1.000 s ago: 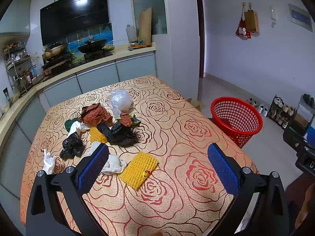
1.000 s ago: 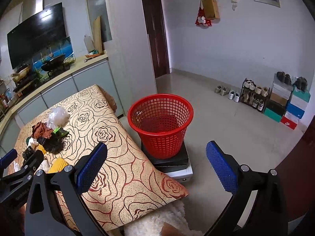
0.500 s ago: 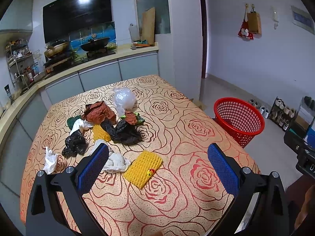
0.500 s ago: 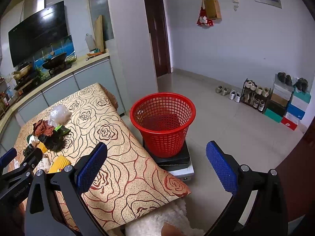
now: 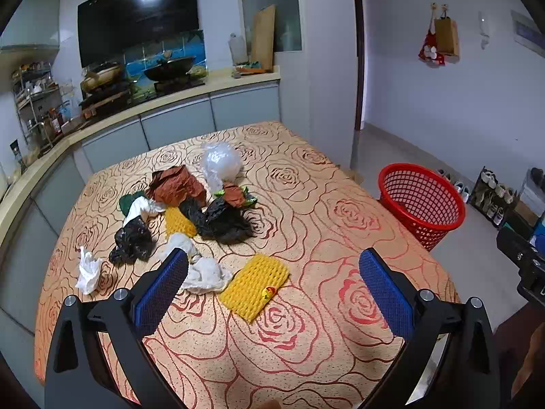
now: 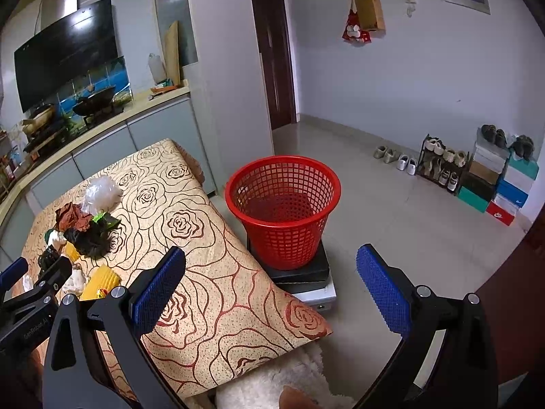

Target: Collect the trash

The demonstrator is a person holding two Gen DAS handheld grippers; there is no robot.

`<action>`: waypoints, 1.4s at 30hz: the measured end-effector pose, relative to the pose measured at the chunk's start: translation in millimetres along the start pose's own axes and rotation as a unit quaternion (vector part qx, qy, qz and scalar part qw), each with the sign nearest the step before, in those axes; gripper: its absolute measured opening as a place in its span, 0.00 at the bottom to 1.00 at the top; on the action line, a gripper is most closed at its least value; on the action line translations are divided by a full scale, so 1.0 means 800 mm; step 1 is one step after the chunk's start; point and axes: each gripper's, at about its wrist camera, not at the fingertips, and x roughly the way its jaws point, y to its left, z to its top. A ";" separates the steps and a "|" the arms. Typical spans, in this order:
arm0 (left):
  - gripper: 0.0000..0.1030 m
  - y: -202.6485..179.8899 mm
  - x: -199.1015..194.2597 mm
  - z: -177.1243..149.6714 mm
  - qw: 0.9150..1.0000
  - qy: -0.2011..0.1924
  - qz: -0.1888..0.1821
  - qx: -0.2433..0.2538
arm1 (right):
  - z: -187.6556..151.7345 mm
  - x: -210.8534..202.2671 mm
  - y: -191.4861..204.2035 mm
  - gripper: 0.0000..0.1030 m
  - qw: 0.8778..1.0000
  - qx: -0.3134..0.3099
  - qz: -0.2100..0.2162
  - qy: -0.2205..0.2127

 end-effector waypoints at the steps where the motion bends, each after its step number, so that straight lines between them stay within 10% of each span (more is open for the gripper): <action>1: 0.94 0.003 0.002 0.000 1.000 0.003 0.002 -0.002 | 0.000 0.003 0.002 0.95 1.000 -0.002 0.001 0.003; 24: 0.94 0.219 0.078 -0.045 0.974 0.098 0.147 -0.140 | -0.027 0.126 0.179 0.95 0.967 -0.156 0.144 0.141; 42: 0.94 0.316 0.092 -0.075 0.955 0.125 0.176 -0.204 | -0.071 0.153 0.271 0.95 0.929 -0.237 0.212 0.190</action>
